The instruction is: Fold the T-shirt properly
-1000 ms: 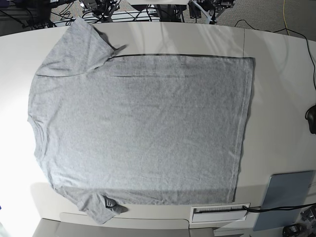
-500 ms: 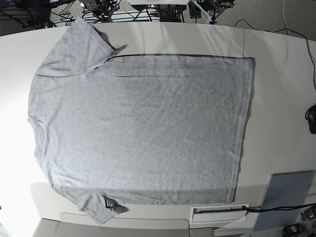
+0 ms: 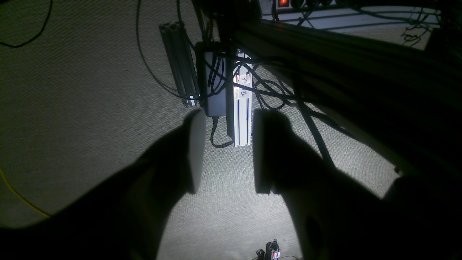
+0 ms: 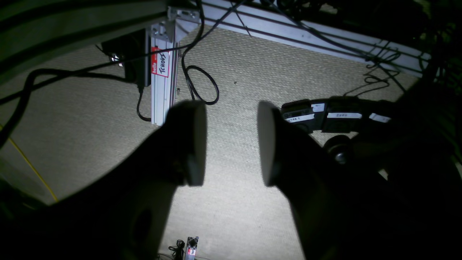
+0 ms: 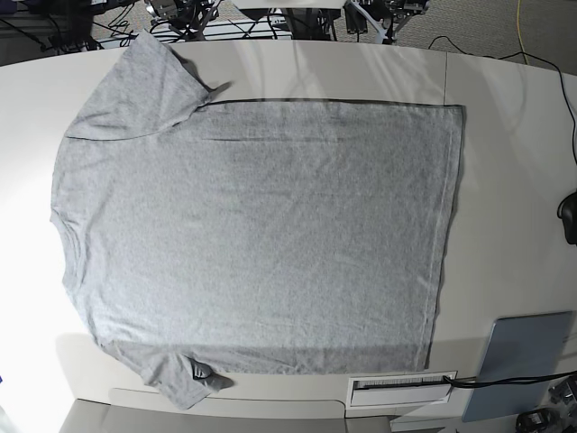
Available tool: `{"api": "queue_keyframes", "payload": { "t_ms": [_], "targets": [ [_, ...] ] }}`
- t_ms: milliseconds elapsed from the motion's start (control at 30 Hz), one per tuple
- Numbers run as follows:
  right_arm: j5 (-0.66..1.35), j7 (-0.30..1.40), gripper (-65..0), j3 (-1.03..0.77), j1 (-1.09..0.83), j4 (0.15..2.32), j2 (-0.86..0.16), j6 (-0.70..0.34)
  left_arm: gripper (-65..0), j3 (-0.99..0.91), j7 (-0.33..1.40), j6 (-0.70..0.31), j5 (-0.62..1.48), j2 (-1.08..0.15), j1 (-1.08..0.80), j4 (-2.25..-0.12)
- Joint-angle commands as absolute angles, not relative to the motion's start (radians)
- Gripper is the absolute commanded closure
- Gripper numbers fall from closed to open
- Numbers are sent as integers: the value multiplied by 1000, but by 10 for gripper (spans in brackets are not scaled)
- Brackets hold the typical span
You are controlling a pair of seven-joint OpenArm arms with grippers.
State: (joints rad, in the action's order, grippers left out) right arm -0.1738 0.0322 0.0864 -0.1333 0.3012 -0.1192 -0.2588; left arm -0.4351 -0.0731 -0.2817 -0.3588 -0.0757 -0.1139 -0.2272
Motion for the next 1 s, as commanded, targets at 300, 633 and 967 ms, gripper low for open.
{"api": "queue_keyframes", "payload": {
  "t_ms": [300,633,967],
  "targets": [
    [-173,18,-237,86,-136,306,-130,-260,-236,-434,-80,-289,-362,-81,-119,-229],
    [-173,30,-236,86,-167,320,-131,-261,-232,-434,-76,-289,-318,-81,-163,-264],
    [-172,113,-236,86,-379,615,-154,-261,-232,-434,-22,-553,-223,-84,-389,-601]
  ]
}}
